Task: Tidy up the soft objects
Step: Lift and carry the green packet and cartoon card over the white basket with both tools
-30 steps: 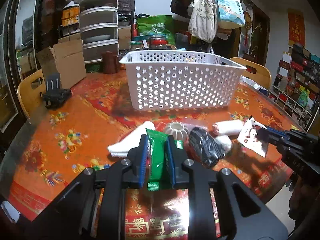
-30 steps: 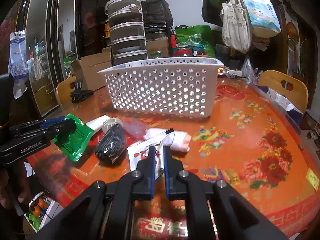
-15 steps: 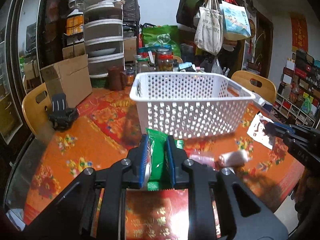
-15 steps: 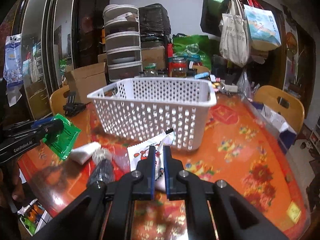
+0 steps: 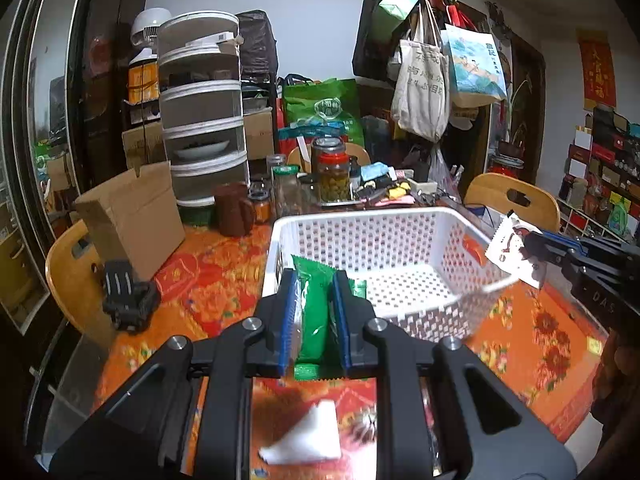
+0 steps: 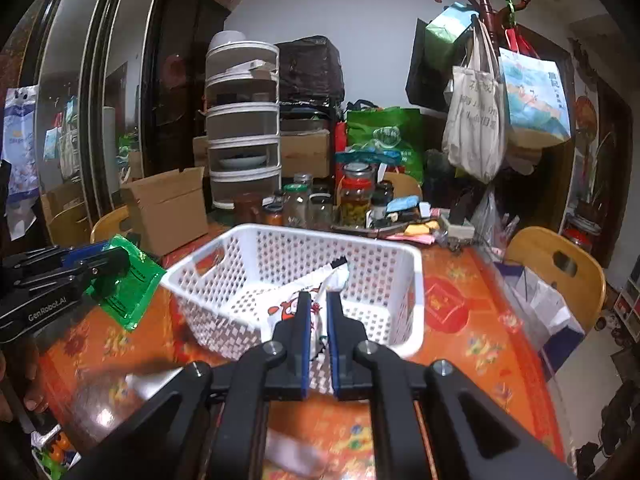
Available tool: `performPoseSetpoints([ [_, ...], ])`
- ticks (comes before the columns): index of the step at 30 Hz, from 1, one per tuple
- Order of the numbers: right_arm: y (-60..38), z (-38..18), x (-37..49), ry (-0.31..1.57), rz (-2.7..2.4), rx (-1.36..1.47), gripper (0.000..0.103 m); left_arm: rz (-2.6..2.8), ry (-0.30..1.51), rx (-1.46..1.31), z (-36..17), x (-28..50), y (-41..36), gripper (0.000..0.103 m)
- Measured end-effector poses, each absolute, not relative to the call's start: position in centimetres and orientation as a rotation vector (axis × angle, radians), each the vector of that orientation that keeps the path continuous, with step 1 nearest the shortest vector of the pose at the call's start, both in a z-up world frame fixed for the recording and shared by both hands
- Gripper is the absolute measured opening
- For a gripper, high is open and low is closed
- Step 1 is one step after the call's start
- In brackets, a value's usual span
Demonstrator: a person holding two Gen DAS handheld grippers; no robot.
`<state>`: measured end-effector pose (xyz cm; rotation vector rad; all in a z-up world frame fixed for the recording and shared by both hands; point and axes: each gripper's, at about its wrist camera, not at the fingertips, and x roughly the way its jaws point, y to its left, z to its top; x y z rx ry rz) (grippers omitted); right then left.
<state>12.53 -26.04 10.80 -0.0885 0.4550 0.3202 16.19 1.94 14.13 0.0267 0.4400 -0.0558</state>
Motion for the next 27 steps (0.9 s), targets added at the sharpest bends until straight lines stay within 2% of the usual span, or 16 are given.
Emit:
performPoseSetpoints([
  [10, -24.2, 13.0, 19.7, 0.502, 0.293, -0.129, 0.006, -0.022, 0.514, 0.07, 16.3, 25.4, 0.2, 0.016],
  [20, -22.9, 8.4, 27.3, 0.688, 0.24, -0.158, 0.006, 0.02, 0.715, 0.083, 11.0, 34.8, -1.0, 0.016],
  [27, -23.2, 5.4, 30.0, 0.797, 0.225, -0.153, 0.006, -0.01, 0.802, 0.066, 8.2, 37.3, -1.6, 0.014],
])
